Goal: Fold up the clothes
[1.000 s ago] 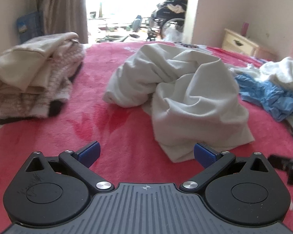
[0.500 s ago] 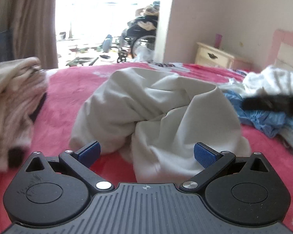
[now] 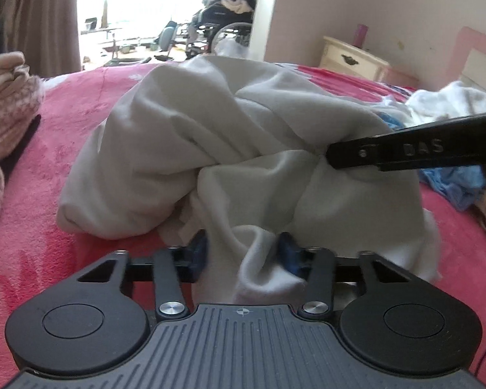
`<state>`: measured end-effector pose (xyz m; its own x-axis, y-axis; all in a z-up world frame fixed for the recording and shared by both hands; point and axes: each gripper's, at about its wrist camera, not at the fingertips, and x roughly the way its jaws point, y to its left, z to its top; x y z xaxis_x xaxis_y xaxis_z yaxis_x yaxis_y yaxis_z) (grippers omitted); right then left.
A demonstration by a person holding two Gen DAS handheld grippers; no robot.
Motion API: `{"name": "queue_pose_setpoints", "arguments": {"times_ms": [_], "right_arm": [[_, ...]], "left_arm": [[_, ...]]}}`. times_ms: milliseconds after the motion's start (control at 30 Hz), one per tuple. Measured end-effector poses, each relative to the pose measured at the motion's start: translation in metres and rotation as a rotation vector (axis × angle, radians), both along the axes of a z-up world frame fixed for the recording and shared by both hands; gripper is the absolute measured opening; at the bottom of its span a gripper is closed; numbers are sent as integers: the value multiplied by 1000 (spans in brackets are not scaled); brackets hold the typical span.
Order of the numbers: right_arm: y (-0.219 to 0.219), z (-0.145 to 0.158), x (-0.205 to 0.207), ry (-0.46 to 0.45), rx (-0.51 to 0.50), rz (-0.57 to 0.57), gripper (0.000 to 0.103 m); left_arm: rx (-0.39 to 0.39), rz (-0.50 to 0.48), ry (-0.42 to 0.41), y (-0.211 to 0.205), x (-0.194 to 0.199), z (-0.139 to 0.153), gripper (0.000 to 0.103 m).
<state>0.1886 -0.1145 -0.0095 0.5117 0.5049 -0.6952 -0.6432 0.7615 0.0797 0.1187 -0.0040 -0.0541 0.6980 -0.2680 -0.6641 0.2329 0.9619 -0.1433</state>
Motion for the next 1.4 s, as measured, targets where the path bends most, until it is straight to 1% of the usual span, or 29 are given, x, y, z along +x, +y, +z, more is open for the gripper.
{"name": "queue_pose_setpoints", "arguments": {"times_ms": [100, 167, 233, 300, 333, 400, 500, 567, 667, 733, 833, 900, 933, 967, 1000, 1067, 1133, 1200, 1233, 1300, 1333, 1367, 1400], "right_arm": [[-11, 11, -17, 28, 38, 40, 16], [-23, 17, -29, 68, 97, 72, 13], [-36, 22, -44, 102, 169, 117, 7], [-50, 25, -64, 137, 228, 173, 7], [-56, 25, -75, 146, 241, 203, 7], [-64, 22, -95, 171, 243, 250, 7], [-73, 11, -122, 227, 228, 286, 6], [-78, 1, -140, 266, 225, 304, 4], [-79, -16, -164, 315, 190, 324, 4], [-77, -27, -177, 333, 154, 328, 4], [-72, -38, -190, 325, 105, 341, 4], [-66, -37, -198, 302, 79, 362, 4], [-64, -36, -202, 290, 66, 373, 4], [-61, -36, -206, 278, 53, 384, 4], [-59, -35, -210, 266, 40, 394, 4], [-54, -34, -217, 242, 15, 415, 5], [-59, -28, -219, 227, 7, 411, 7], [-75, -13, -209, 235, 43, 383, 8], [-86, -3, -200, 239, 76, 363, 10], [-107, 17, -177, 219, 138, 307, 27], [-118, 27, -163, 188, 165, 266, 47], [-129, 36, -147, 134, 188, 211, 62], [-138, 43, -128, 93, 214, 154, 68]], "left_arm": [[-15, -42, 10, 2, -11, 5, 22], [-25, -69, 19, 5, -19, 7, 19], [-34, -103, 28, 8, -31, 9, 18], [-43, -142, 37, 13, -44, 11, 16], [-47, -162, 42, 15, -51, 12, 16], [-54, -202, 52, 20, -65, 14, 16], [-43, -260, 76, 27, -87, 13, 16], [-53, -275, 102, 34, -98, 13, 16], [-110, -270, 144, 49, -99, 20, 17], [-162, -229, 126, 64, -101, 32, 17], [-228, -173, 65, 78, -102, 53, 30], [-245, -168, 28, 73, -95, 63, 53], [-235, -177, 10, 65, -89, 65, 57], [-222, -191, -9, 56, -84, 67, 64], [-197, -215, -31, 44, -79, 68, 75], [-132, -234, -51, 22, -66, 60, 90], [-63, -245, -54, 1, -54, 48, 89], [7, -240, -8, -13, -44, 28, 76], [18, -233, 7, -15, -43, 21, 74], [10, -222, 10, -13, -46, 16, 67], [7, -223, 6, -11, -47, 16, 65], [4, -225, 2, -9, -49, 16, 63], [3, -227, -2, -8, -51, 16, 59]]}}
